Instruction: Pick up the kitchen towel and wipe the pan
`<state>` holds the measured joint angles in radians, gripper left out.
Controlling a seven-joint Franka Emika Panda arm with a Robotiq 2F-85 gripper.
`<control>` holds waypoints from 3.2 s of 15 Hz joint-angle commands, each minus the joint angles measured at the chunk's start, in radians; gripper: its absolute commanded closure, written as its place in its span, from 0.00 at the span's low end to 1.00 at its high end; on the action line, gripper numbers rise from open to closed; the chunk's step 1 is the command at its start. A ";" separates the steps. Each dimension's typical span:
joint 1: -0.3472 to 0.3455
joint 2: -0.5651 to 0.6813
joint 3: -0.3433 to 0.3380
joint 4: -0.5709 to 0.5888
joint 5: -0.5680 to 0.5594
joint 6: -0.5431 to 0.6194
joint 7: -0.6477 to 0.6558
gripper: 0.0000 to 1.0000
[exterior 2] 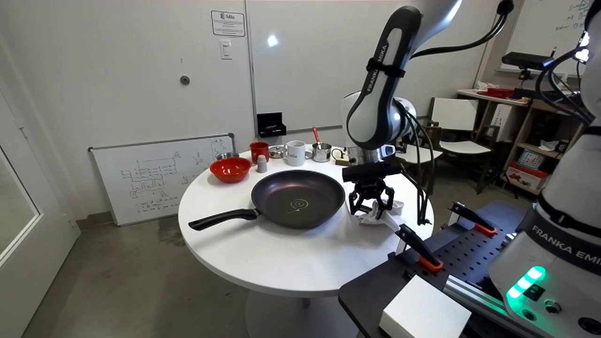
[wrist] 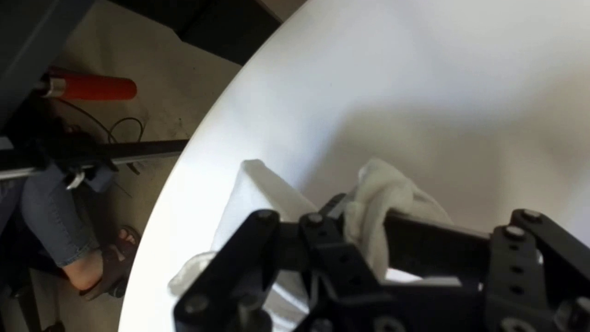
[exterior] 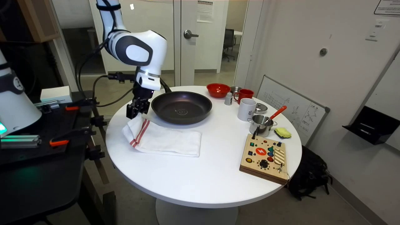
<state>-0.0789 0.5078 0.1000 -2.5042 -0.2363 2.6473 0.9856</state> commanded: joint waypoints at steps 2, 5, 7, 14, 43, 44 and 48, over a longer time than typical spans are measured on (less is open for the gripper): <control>0.133 -0.058 -0.091 0.043 0.064 -0.149 -0.141 0.99; 0.161 -0.051 -0.120 0.075 0.061 -0.234 -0.193 0.99; 0.170 -0.046 -0.131 0.090 0.058 -0.269 -0.228 0.99; 0.205 -0.048 -0.185 0.131 0.019 -0.429 -0.219 0.99; 0.194 0.140 -0.254 0.427 -0.027 -0.301 -0.296 0.99; 0.189 0.147 -0.254 0.432 -0.020 -0.287 -0.308 1.00; 0.182 0.175 -0.262 0.443 -0.006 -0.232 -0.345 1.00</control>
<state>0.1064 0.6515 -0.1522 -2.0890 -0.2604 2.3866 0.6915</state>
